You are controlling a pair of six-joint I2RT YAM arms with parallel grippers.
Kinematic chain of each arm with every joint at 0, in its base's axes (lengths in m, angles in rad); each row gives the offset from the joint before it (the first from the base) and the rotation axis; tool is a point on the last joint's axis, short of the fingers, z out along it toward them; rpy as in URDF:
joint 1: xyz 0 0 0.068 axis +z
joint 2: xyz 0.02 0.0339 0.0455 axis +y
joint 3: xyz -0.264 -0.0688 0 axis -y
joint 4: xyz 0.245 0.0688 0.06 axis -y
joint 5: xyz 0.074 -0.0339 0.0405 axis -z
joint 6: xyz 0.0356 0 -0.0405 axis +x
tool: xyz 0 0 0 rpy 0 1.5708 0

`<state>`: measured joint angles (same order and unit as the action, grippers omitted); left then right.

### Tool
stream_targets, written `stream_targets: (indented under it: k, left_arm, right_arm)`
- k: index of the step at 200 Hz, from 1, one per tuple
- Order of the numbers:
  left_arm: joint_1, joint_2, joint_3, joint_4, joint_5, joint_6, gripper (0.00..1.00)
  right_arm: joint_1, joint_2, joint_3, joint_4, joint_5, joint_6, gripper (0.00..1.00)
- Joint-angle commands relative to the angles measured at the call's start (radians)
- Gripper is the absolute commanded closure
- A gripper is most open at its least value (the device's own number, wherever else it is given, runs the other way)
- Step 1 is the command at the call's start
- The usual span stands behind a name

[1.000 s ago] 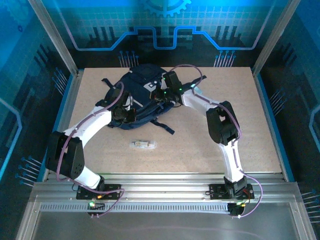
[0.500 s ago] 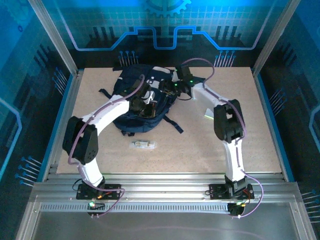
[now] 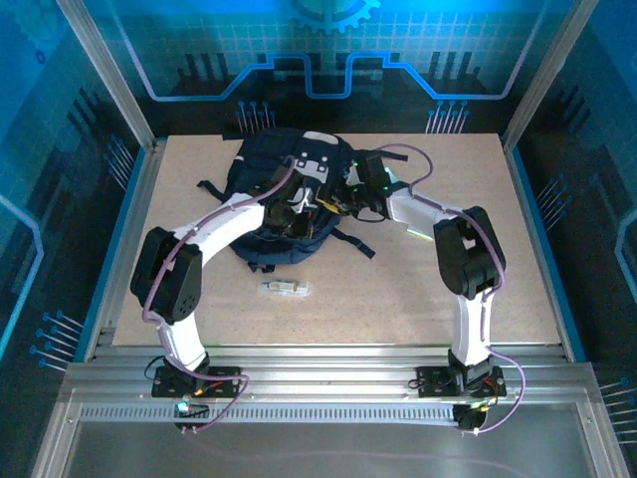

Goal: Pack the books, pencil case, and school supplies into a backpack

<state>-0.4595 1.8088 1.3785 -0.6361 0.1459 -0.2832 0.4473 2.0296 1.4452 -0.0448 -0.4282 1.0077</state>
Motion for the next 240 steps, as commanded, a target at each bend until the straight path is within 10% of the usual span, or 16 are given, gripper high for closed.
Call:
stream_targets:
  k: [1,40,169,240]
  left_arm:
    - [-0.008,-0.048,-0.027,0.018,-0.005,-0.019,1.00]
    - [-0.006,-0.065,-0.059,0.030,-0.065,-0.025,1.00]
    - [0.251,-0.248,-0.235,-0.006,-0.273,-0.050,1.00]
    - [0.068,-0.314,-0.222,0.032,-0.114,-0.096,1.00]
  right_arm:
    - [0.033,0.052,0.017,0.077,-0.038,0.057,0.65]
    - [0.022,0.058,0.002,0.067,0.021,0.044,1.00]
    - [-0.074,0.044,0.093,-0.058,0.100,-0.124,1.00]
    - [-0.112,0.190,0.442,-0.277,0.181,-0.245,1.00]
